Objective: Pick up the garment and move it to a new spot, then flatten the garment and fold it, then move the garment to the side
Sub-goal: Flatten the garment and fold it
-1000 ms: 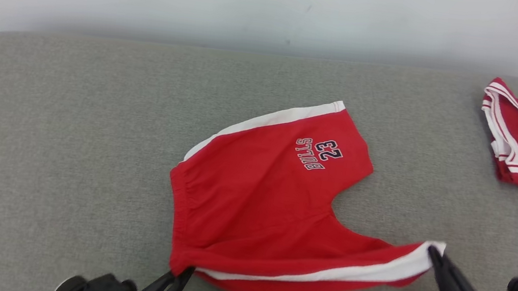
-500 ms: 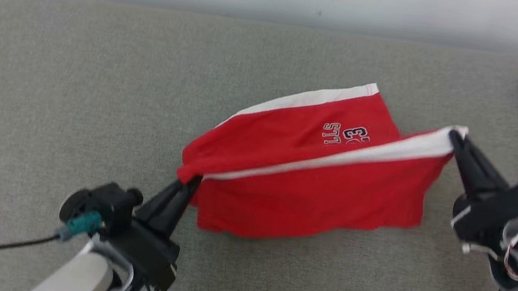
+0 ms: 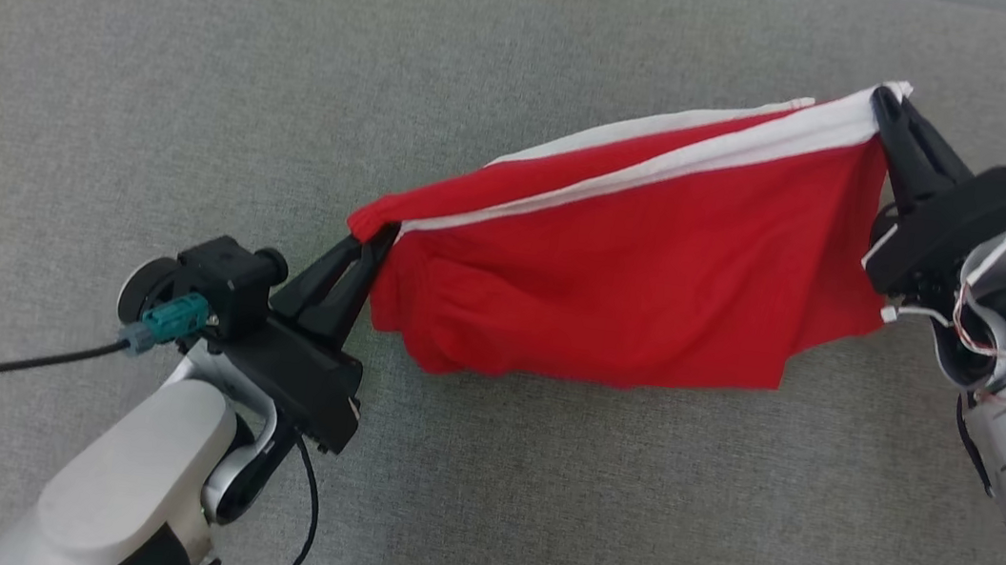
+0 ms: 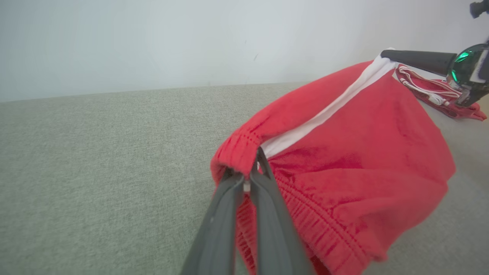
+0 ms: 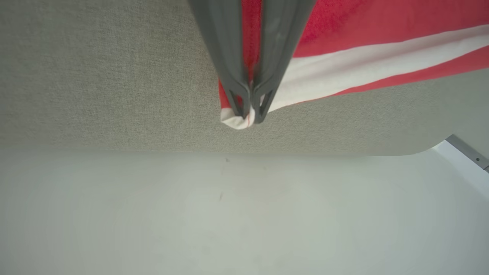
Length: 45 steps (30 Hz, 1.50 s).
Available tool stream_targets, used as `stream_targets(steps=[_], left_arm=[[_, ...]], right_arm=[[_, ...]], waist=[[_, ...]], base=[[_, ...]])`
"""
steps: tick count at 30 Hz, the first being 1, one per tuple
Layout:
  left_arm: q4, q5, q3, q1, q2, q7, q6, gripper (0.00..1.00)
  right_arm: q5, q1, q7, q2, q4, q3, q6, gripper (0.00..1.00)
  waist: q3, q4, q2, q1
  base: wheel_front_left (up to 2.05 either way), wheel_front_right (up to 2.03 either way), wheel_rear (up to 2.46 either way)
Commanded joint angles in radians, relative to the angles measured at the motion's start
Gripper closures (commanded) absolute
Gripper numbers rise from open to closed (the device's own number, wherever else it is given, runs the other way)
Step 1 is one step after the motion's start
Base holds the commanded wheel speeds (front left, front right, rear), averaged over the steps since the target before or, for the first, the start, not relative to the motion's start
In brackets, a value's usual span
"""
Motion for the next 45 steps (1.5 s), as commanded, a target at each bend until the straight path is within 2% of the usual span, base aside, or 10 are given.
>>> stream_targets(steps=[1, 12, 13, 14, 15, 16, 21, 28, 38, 45], left_arm=[[0.008, -0.002, 0.003, -0.02, -0.005, -0.005, -0.001, 1.0], [0.068, 0.019, 0.016, -0.074, -0.036, -0.005, 0.0, 1.0], [0.074, 0.021, 0.015, -0.075, -0.039, -0.005, 0.0, 0.84], [0.08, 0.026, 0.013, -0.075, -0.043, -0.005, 0.0, 0.19], [0.084, 0.033, 0.013, -0.076, -0.045, -0.005, 0.0, 0.0], [0.088, 0.036, 0.015, -0.073, -0.048, -0.004, 0.0, 0.0], [0.092, 0.059, 0.052, -0.029, -0.056, -0.004, 0.0, 0.0], [0.044, 0.119, 0.154, 0.055, -0.071, -0.004, 0.011, 0.0], [-0.183, 0.312, 0.365, 0.219, -0.099, -0.004, 0.104, 0.0], [-0.348, 0.438, 0.519, 0.361, -0.152, -0.004, 0.147, 0.0]], right_arm=[[0.002, -0.028, -0.01, 0.006, 0.024, 0.012, -0.003, 1.0], [0.03, -0.18, -0.089, 0.054, 0.237, 0.125, -0.003, 1.0], [0.035, -0.186, -0.093, 0.058, 0.25, 0.133, -0.003, 1.0], [0.04, -0.19, -0.099, 0.06, 0.262, 0.144, -0.003, 0.79], [0.044, -0.191, -0.105, 0.06, 0.272, 0.153, -0.003, 0.42], [0.05, -0.191, -0.111, 0.061, 0.279, 0.164, -0.003, 0.0], [0.094, -0.175, -0.139, 0.056, 0.294, 0.209, -0.003, 0.0], [0.161, -0.127, -0.178, 0.014, 0.283, 0.261, -0.003, 0.0], [0.234, -0.031, -0.219, -0.034, 0.296, 0.307, -0.003, 0.0], [0.259, 0.011, -0.228, -0.042, 0.332, 0.34, -0.003, 0.0]], waist=[[0.03, 0.011, -0.0002, -0.0003], [0.069, 0.019, -0.0002, -0.0003], [0.068, 0.02, -0.0002, -0.0003], [0.067, 0.02, -0.0002, -0.0003], [0.063, 0.02, -0.0002, -0.0003], [0.057, 0.02, -0.0002, -0.0003], [0.017, 0.014, -0.0002, -0.0003], [-0.033, 0.019, -0.0002, -0.0003], [-0.065, 0.049, -0.0002, -0.0003], [-0.076, 0.072, -0.0002, -0.0003]], base=[[0.0, 0.0, 0.0], [0.0, 0.0, 0.0], [0.0, 0.0, 0.0], [0.0, 0.0, 0.0], [0.0, 0.0, 0.0], [0.0, 0.0, 0.0], [0.0, 0.0, 0.0], [0.0, 0.0, 0.0], [0.0, 0.0, 0.0], [0.0, 0.0, 0.0]])
